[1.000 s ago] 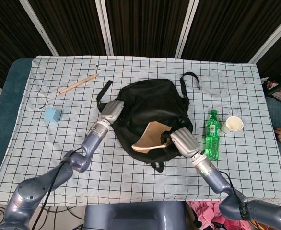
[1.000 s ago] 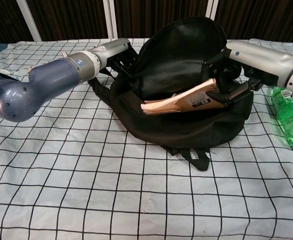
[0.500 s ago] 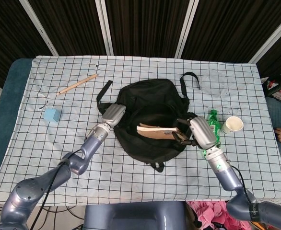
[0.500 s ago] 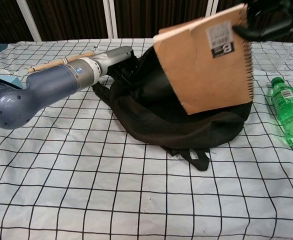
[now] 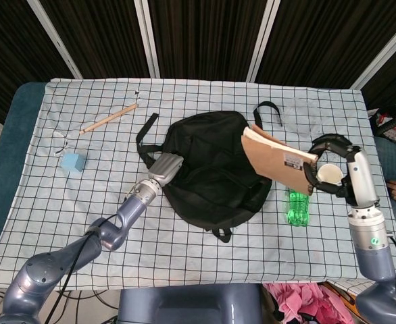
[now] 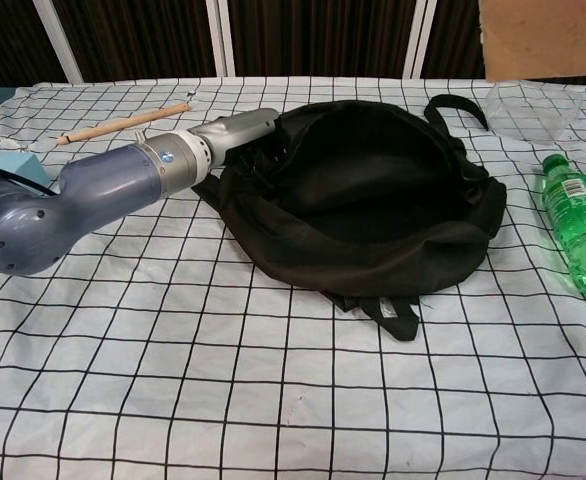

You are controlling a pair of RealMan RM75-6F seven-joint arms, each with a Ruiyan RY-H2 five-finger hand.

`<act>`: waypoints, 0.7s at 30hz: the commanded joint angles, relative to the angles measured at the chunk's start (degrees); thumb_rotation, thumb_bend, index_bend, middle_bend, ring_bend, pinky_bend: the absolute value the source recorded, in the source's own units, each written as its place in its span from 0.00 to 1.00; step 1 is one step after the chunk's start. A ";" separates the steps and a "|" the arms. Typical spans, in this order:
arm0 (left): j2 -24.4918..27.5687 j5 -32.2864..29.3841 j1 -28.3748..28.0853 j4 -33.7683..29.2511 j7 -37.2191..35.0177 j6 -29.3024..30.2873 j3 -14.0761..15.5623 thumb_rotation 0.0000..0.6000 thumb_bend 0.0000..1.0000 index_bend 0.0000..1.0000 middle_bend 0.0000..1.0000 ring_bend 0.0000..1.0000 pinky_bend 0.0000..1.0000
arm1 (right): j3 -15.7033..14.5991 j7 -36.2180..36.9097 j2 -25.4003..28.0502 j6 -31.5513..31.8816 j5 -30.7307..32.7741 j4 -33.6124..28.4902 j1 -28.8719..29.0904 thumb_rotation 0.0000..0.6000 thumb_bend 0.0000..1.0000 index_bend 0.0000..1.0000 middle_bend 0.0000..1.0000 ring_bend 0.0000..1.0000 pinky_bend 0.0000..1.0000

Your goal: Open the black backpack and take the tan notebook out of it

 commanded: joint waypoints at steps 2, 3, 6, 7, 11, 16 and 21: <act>1.12 1.11 0.27 -1.97 0.01 0.75 0.80 1.00 0.40 0.71 0.67 0.30 0.20 | 1.04 -0.51 1.32 0.34 1.77 0.51 -0.84 1.00 0.58 0.88 0.68 0.59 0.38; 1.58 1.41 0.34 -2.62 0.20 0.92 1.04 1.00 0.40 0.69 0.66 0.29 0.19 | 1.19 -1.00 1.35 0.37 2.11 0.85 -0.91 1.00 0.58 0.88 0.68 0.59 0.38; 5.51 3.13 0.50 -7.07 2.39 0.80 2.62 1.00 0.39 0.57 0.58 0.24 0.15 | 1.84 -4.49 0.58 -1.07 4.52 4.48 -0.14 1.00 0.59 0.88 0.68 0.59 0.38; 6.91 3.14 0.60 -8.96 3.20 0.36 2.83 1.00 0.37 0.49 0.53 0.21 0.13 | 1.87 -5.29 0.23 -1.11 4.77 5.05 -0.04 1.00 0.59 0.88 0.68 0.59 0.38; 14.18 1.15 1.26 -19.42 7.69 -2.89 2.92 1.00 0.26 0.21 0.31 0.07 0.04 | 2.41 -7.53 -0.87 -2.25 6.72 7.46 0.55 1.00 0.60 0.88 0.68 0.59 0.38; 22.53 -2.77 2.35 -31.90 12.22 -6.20 2.74 1.00 0.13 0.04 0.13 0.00 0.00 | 2.74 -9.93 -1.97 -4.36 8.63 10.55 1.58 1.00 0.61 0.88 0.68 0.59 0.38; 30.54 -5.22 4.54 -42.69 15.77 -4.77 2.63 1.00 0.10 0.02 0.09 0.00 0.00 | 2.67 -12.47 -3.97 -6.07 9.10 13.23 3.14 1.00 0.61 0.88 0.68 0.59 0.38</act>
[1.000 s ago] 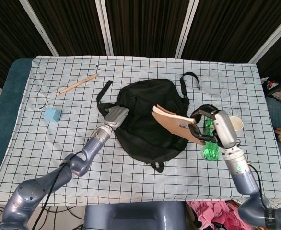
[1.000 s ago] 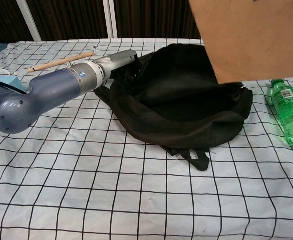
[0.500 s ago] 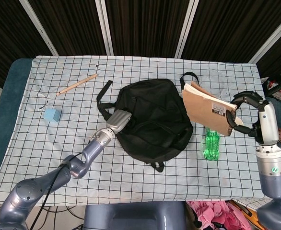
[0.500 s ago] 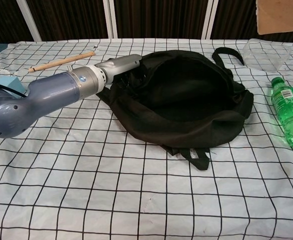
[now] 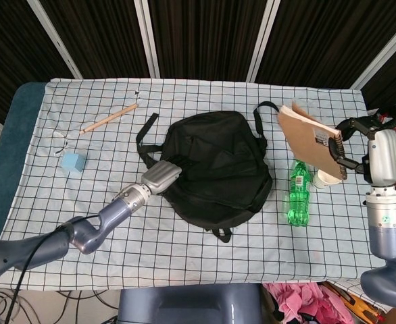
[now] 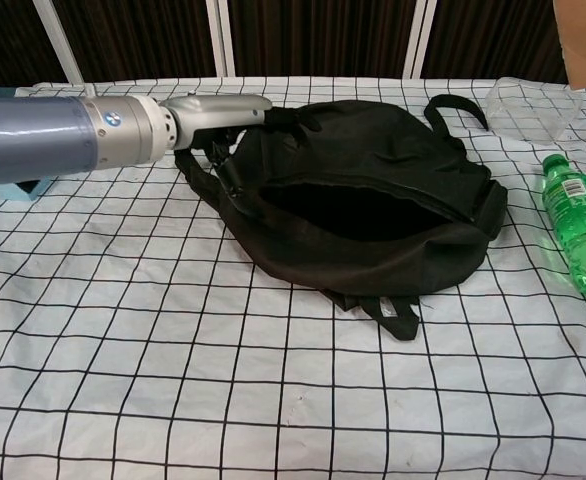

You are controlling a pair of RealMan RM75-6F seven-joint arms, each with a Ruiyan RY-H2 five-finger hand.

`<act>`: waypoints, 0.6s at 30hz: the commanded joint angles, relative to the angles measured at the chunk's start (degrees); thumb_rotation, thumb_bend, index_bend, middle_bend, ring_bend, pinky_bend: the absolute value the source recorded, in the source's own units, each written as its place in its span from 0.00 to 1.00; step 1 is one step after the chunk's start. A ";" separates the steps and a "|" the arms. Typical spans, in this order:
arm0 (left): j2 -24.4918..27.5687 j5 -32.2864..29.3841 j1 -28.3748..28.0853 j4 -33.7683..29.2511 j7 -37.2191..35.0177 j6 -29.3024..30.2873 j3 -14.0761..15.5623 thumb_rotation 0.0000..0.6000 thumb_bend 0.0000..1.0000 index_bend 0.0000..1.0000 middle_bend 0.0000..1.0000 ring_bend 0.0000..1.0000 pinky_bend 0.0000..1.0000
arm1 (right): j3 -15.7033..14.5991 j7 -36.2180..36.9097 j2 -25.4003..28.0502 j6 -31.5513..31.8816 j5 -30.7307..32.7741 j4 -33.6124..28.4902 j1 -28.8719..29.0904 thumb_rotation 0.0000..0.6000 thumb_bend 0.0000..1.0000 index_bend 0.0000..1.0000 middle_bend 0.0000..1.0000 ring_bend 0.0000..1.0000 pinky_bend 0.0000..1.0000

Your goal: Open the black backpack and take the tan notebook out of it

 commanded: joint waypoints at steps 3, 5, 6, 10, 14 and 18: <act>12.04 -4.06 3.81 -13.18 7.58 2.58 -0.04 1.00 0.10 0.02 0.10 0.00 0.00 | 0.21 -3.29 -3.33 -0.94 0.30 2.65 2.18 1.00 0.63 0.88 0.68 0.59 0.38; 14.84 -4.68 4.91 -16.16 8.50 3.84 -0.06 1.00 0.11 0.02 0.10 0.00 0.00 | 0.57 -4.61 -4.97 -1.03 0.59 4.02 3.19 1.00 0.64 0.89 0.68 0.59 0.38; 16.19 -4.76 5.45 -17.44 8.81 4.49 -0.05 1.00 0.11 0.03 0.10 0.00 0.00 | 0.63 -5.30 -5.77 -1.29 0.66 4.90 3.77 1.00 0.64 0.89 0.68 0.59 0.38; 20.77 -3.70 8.13 -20.61 9.88 8.27 0.36 1.00 0.12 0.04 0.11 0.00 0.00 | 0.00 -9.15 -9.45 -2.53 -0.10 9.20 6.44 1.00 0.64 0.89 0.68 0.59 0.38; 23.74 -1.99 10.87 -20.57 7.78 11.21 0.94 1.00 0.12 0.06 0.11 0.00 0.00 | -2.47 -14.09 -13.95 -3.63 -2.82 12.79 9.07 1.00 0.64 0.89 0.68 0.59 0.38; 23.76 -0.40 12.65 -17.43 3.77 13.22 1.05 1.00 0.12 0.07 0.12 0.00 0.00 | -3.77 -19.95 -19.53 -3.55 -4.18 15.58 11.37 1.00 0.64 0.89 0.68 0.59 0.38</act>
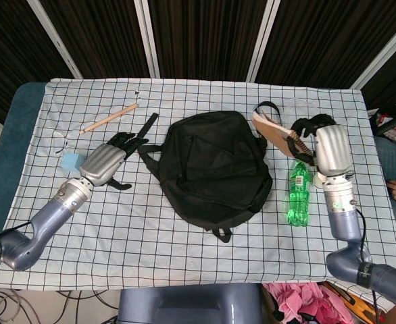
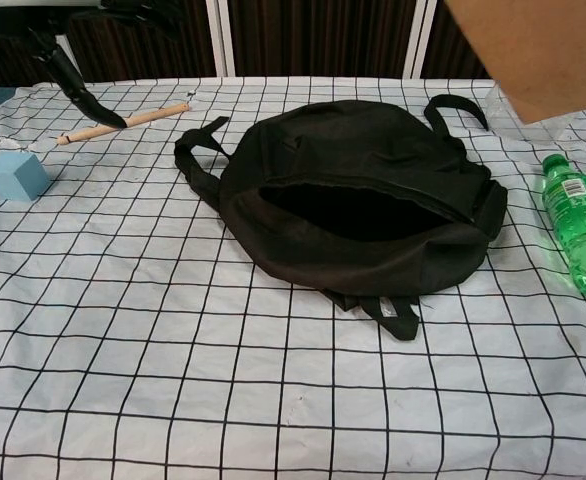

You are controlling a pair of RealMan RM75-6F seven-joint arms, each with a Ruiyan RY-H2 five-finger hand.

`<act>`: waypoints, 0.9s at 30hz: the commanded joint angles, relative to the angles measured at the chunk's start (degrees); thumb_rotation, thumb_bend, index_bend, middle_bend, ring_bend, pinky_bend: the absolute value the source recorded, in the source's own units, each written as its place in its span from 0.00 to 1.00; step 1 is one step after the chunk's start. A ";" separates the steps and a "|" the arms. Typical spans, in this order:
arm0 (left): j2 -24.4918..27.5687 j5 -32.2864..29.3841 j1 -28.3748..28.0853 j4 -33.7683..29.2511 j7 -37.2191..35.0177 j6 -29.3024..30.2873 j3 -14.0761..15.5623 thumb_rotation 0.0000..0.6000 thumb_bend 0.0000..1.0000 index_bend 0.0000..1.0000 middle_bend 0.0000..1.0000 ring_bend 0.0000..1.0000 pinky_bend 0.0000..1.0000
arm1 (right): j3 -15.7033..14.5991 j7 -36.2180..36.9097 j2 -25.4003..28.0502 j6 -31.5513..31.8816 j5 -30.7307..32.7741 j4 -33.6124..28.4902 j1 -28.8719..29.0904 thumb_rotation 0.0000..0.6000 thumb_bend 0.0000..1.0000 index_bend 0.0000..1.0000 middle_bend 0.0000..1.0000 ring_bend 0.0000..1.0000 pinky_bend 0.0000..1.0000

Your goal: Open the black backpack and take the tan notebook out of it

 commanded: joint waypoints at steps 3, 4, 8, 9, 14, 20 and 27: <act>-0.17 1.43 1.80 4.29 -5.26 1.05 0.22 1.00 0.12 0.07 0.12 0.00 0.00 | -3.17 -8.15 -7.61 -1.30 -2.80 4.09 3.75 1.00 0.64 0.89 0.68 0.59 0.38; -0.35 1.52 1.84 4.99 -5.89 0.91 0.18 1.00 0.12 0.07 0.12 0.00 0.00 | -3.94 -9.48 -8.54 -1.77 -3.33 4.60 4.13 1.00 0.64 0.89 0.68 0.59 0.38; -1.12 1.89 2.00 7.31 -7.73 0.80 -0.05 1.00 0.12 0.07 0.12 0.00 0.00 | -7.44 -14.57 -11.34 -3.88 -5.32 5.81 4.93 1.00 0.63 0.88 0.65 0.58 0.38; -1.31 1.75 2.06 7.82 -8.32 0.85 -0.26 1.00 0.12 0.07 0.12 0.00 0.00 | -9.01 -15.65 -11.93 -5.23 -5.81 4.98 4.97 1.00 0.61 0.86 0.63 0.58 0.37; -1.87 1.81 1.97 9.17 -9.97 0.57 -0.81 1.00 0.12 0.07 0.12 0.00 0.00 | -11.03 -19.37 -11.37 -7.99 -4.37 -2.29 3.92 1.00 0.30 0.38 0.33 0.44 0.32; -1.85 1.71 2.16 9.39 -10.07 0.40 -1.00 1.00 0.12 0.07 0.12 0.00 0.00 | -12.71 -19.11 -5.66 -12.27 -2.06 -13.56 2.71 1.00 0.20 0.00 0.05 0.27 0.25; -1.03 1.63 2.88 8.41 -9.41 1.14 -1.14 1.00 0.12 0.07 0.11 0.00 0.00 | -13.94 -22.03 4.79 -11.93 0.42 -20.97 -0.68 1.00 0.19 0.00 0.00 0.24 0.20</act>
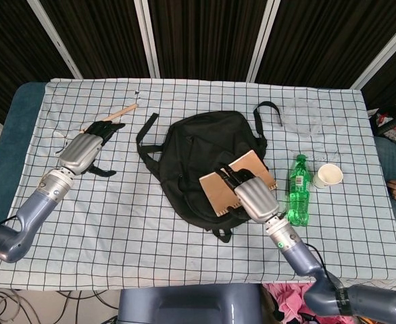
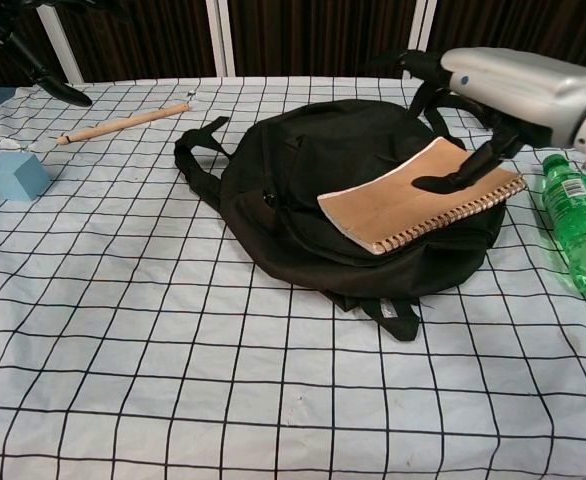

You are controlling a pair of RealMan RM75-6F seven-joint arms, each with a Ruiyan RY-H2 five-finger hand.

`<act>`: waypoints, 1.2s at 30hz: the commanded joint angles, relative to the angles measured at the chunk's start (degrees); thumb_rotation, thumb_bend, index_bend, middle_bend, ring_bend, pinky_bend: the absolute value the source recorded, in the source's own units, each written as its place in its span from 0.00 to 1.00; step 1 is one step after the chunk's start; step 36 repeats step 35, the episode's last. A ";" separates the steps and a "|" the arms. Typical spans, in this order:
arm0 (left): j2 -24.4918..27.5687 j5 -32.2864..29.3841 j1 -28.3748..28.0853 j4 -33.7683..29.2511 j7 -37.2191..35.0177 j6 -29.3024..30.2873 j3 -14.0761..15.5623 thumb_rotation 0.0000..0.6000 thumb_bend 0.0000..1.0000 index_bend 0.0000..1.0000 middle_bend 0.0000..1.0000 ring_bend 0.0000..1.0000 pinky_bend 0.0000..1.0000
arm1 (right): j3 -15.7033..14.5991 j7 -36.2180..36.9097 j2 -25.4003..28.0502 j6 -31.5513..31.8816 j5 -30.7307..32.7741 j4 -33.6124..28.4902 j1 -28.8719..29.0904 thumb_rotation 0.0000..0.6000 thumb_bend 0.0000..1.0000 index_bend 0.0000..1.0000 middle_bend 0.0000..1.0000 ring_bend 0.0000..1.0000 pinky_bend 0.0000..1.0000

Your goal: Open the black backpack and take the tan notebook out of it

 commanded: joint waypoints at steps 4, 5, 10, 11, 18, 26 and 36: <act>1.78 0.85 2.31 -2.50 1.65 3.35 0.51 1.00 0.12 0.07 0.11 0.00 0.00 | 0.07 -0.95 12.19 5.11 4.24 -4.04 -6.63 1.00 0.19 0.00 0.00 0.24 0.19; 2.26 1.39 3.23 -3.16 2.77 4.66 1.06 1.00 0.12 0.07 0.11 0.00 0.00 | 0.48 -0.29 13.75 6.75 5.17 -3.08 -8.02 1.00 0.19 0.00 0.01 0.24 0.19; 3.69 2.60 8.84 -5.52 8.49 11.47 4.07 1.00 0.12 0.07 0.11 0.00 0.00 | 0.88 3.09 18.37 13.63 7.74 2.27 -14.63 1.00 0.19 0.00 0.01 0.24 0.18; 3.98 2.44 10.18 -5.65 9.18 12.61 4.74 1.00 0.12 0.07 0.10 0.00 0.00 | 0.66 4.15 18.93 14.90 7.78 3.23 -16.02 1.00 0.19 0.00 0.01 0.24 0.18; 4.11 5.31 21.70 -3.61 12.40 26.62 9.55 1.00 0.12 0.07 0.10 0.00 0.00 | -5.73 9.35 19.77 23.69 2.64 6.71 -26.95 1.00 0.19 0.00 0.01 0.23 0.17; 2.97 8.57 33.10 -4.13 13.11 38.05 14.67 1.00 0.13 0.08 0.09 0.00 0.00 | -7.75 7.94 16.18 26.94 -1.39 8.99 -30.88 1.00 0.19 0.00 0.01 0.22 0.17; 5.29 10.14 36.11 -7.35 15.02 41.91 13.42 1.00 0.13 0.08 0.09 0.00 0.00 | -7.80 4.54 15.93 27.15 -6.07 6.22 -31.02 1.00 0.19 0.00 0.02 0.22 0.17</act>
